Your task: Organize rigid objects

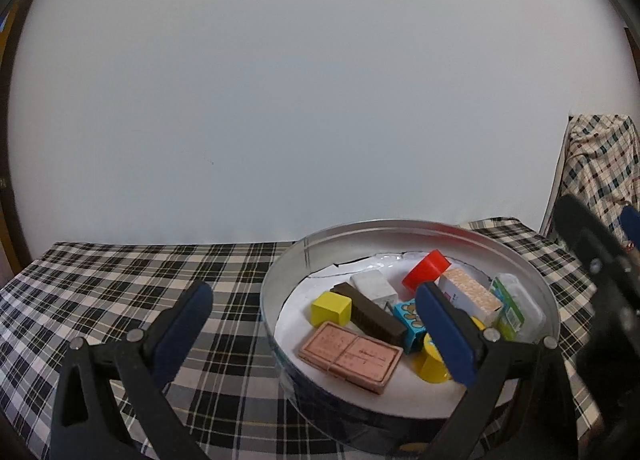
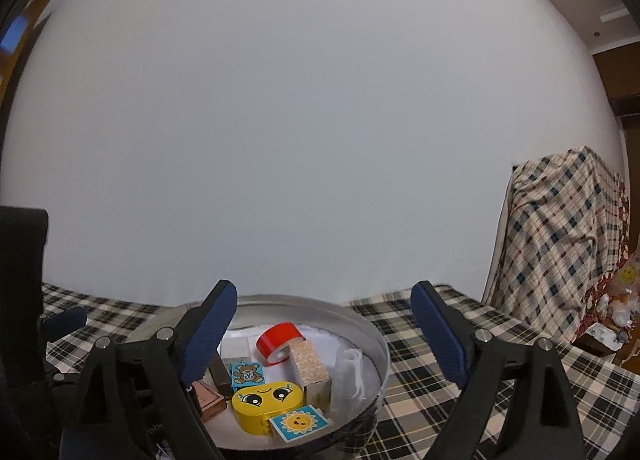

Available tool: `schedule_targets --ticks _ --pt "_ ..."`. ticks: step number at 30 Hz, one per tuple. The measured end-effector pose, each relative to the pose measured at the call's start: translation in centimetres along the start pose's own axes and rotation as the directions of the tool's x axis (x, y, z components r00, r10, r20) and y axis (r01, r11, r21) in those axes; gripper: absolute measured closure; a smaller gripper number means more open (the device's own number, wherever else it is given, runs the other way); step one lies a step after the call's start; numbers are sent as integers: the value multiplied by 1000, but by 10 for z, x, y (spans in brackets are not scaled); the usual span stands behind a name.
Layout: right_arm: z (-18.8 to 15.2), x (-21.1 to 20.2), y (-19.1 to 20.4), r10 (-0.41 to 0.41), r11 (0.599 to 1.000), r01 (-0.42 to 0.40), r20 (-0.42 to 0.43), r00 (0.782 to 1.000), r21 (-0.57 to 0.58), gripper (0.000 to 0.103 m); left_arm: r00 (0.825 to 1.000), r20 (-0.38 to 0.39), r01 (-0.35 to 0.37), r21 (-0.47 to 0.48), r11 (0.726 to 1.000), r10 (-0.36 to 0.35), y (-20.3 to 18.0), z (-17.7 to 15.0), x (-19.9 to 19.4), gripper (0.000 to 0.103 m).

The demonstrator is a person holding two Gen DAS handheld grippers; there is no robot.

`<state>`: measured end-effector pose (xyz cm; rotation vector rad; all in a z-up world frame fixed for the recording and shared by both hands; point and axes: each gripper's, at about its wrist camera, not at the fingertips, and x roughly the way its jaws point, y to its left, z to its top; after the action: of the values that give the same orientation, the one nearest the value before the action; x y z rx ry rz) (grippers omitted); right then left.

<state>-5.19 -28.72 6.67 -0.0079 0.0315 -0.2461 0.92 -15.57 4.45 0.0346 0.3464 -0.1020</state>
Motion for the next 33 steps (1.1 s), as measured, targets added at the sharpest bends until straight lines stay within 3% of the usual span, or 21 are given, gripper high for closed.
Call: schedule_targets --ticks 2,6,16,33 --pt "0 -10 -2 -11 1000 11 28 1000 1 12 1000 3 -4 3 1000 4 0 -1 -3 1" --pt "1 -31 -4 -40 999 41 104 994 -2 2 1000 1 9 9 1000 -9 -1 -3 -9 1" --pt "2 -64 -7 -84 996 92 247 965 -19 1 1000 16 8 8 1000 -8 -3 -6 -25 1" --pt "0 -59 -21 -57 998 52 212 976 29 1 998 49 -30 28 999 28 -8 -6 -30 1"
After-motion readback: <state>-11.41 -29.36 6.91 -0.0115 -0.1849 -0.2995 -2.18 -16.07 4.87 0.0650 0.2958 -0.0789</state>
